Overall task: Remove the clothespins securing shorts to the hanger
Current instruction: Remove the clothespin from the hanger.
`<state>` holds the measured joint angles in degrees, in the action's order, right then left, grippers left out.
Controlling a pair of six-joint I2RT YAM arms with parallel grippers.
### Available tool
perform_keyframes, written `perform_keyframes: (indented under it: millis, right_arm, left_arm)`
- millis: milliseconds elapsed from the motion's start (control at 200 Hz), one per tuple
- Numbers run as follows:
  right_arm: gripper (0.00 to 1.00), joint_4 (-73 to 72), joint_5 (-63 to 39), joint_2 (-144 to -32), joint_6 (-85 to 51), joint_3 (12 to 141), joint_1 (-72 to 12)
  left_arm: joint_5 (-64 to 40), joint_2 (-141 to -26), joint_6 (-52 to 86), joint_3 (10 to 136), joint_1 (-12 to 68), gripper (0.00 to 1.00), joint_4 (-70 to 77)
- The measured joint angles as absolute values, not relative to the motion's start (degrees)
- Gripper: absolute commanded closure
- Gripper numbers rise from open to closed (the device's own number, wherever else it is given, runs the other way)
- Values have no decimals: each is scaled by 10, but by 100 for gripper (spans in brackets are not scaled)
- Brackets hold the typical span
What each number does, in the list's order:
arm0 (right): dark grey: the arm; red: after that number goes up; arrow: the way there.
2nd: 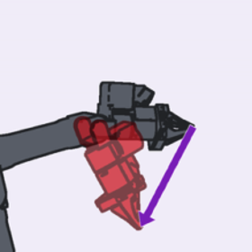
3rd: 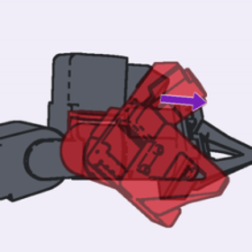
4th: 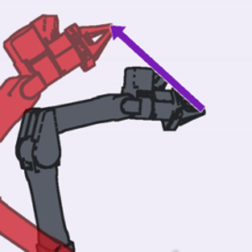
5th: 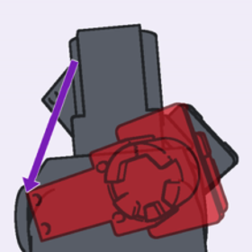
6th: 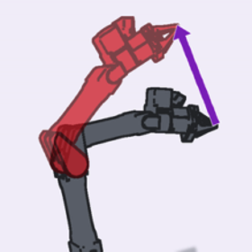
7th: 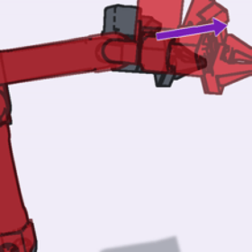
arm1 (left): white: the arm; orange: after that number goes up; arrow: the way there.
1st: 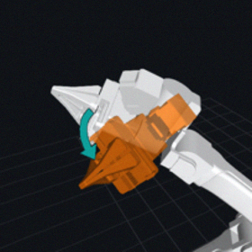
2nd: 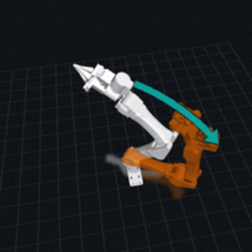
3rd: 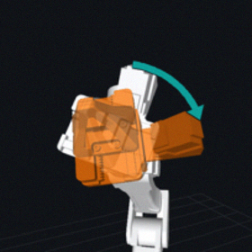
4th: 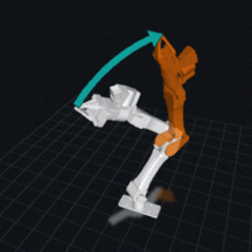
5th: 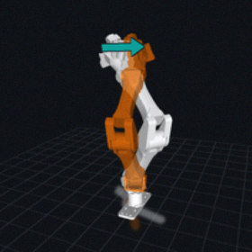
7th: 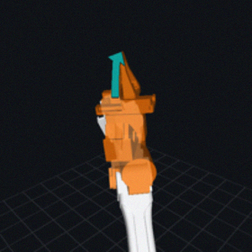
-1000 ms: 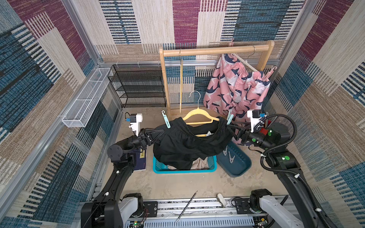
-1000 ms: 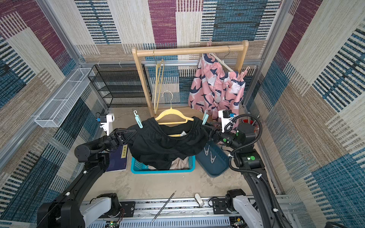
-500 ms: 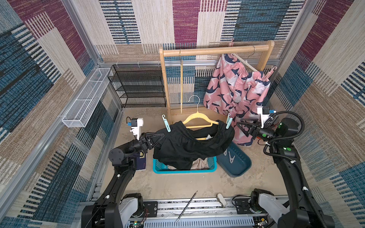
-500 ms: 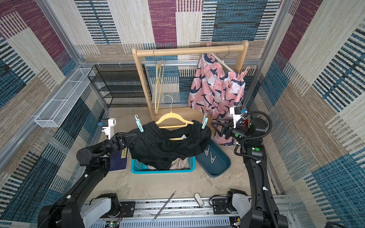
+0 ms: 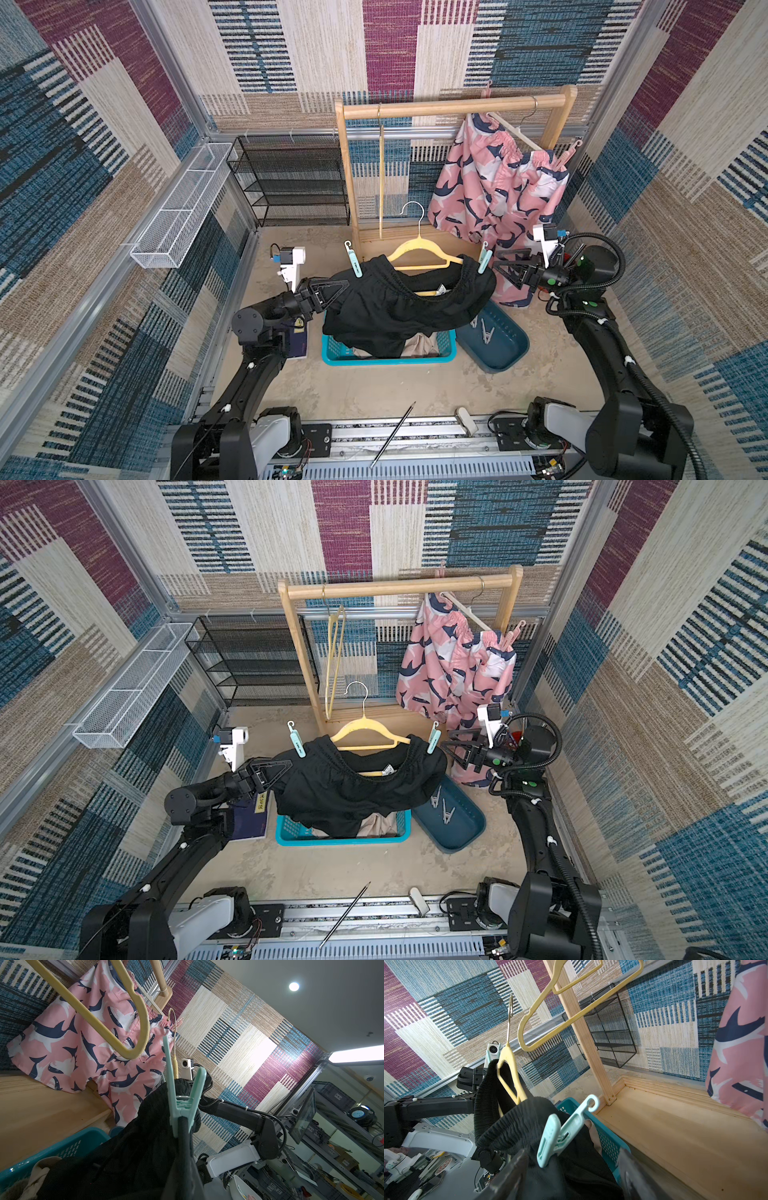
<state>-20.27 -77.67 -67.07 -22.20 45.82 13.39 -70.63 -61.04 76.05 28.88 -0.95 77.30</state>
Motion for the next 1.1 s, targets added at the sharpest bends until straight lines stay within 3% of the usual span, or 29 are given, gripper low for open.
perform_keyframes:
  millis: [781,1102]
  right_arm:
    - [31,-215,-799,-751,-201,509,86]
    - [36,-246,-825,-762,-222,512,82]
  left_arm:
    - [-709,-616,761,299,3,100,773]
    - [-709,-616,761,299,5,100,773]
